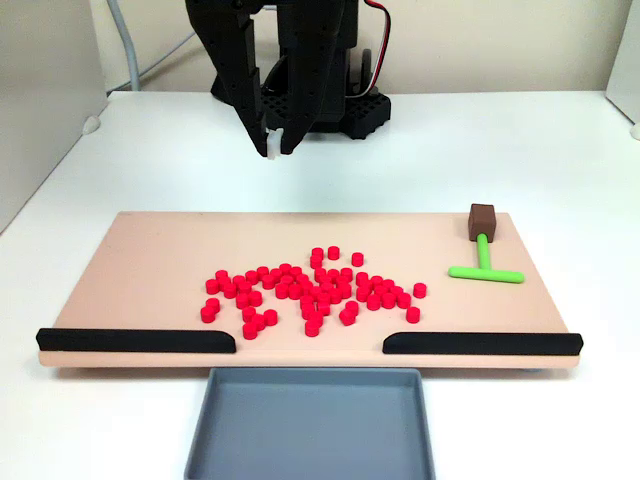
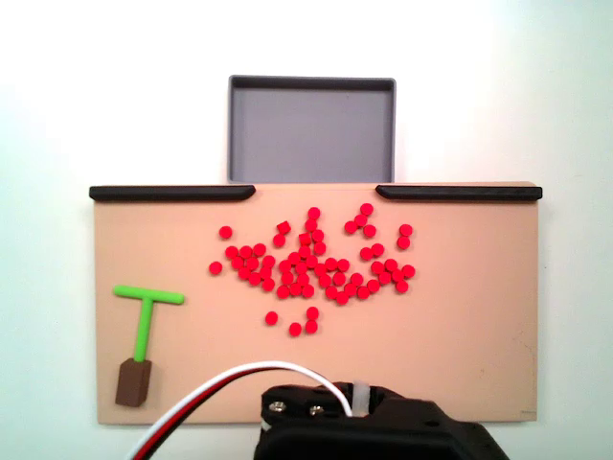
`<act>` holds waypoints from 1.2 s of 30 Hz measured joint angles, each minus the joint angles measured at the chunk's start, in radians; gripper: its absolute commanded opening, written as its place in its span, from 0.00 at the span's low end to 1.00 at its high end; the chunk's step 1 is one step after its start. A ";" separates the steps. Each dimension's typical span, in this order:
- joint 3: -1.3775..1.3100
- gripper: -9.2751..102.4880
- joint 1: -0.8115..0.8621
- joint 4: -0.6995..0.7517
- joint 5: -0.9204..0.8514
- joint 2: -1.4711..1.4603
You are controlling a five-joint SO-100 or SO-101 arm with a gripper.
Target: Grasp a green tool by the dark brown handle.
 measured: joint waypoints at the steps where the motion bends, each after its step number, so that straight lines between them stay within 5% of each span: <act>1: 0.000 0.08 0.000 0.000 0.009 0.000; 18: 0.000 0.08 -0.043 0.000 0.058 0.000; 36: -0.008 0.09 -0.339 -0.002 0.291 -0.043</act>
